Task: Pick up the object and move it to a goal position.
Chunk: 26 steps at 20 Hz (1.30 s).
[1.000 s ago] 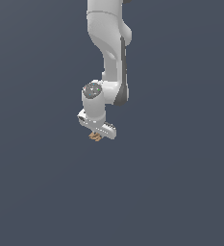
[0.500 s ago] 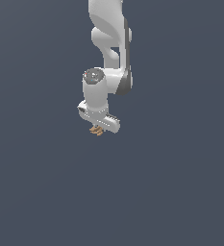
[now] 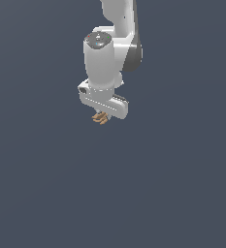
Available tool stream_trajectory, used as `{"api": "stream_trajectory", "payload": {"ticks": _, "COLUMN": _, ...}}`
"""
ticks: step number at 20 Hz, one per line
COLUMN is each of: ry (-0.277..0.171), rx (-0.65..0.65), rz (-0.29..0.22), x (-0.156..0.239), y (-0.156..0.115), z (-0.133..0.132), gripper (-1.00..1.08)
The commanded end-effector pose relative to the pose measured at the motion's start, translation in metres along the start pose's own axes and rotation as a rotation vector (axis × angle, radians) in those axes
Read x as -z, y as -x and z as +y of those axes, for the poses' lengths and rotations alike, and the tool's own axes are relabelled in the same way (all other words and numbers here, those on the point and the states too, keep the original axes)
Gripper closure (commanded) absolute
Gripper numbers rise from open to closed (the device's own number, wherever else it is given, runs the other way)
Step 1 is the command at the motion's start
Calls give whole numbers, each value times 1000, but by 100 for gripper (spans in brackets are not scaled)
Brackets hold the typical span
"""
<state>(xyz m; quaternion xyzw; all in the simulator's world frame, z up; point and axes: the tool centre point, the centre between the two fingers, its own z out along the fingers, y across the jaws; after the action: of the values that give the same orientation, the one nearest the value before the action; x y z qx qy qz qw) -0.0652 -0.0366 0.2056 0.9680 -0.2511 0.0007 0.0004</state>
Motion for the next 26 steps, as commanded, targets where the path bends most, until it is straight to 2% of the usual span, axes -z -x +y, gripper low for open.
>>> {"api": "stream_trajectory", "payload": {"ticks": 1, "ry": 1, "rx": -1, "rz": 0, "x": 28, "y": 3, "z": -5, "gripper": 108}}
{"api": "stream_trajectory", "payload": {"ticks": 18, "ry": 1, "rx": 0, "rz": -1, "x": 203, "y": 16, "z": -39, "gripper": 108}}
{"api": "stream_trajectory", "payload": {"ticks": 26, "ry": 0, "rx": 1, "rz": -1, "x": 261, "y": 19, "z": -52, "gripper": 108}}
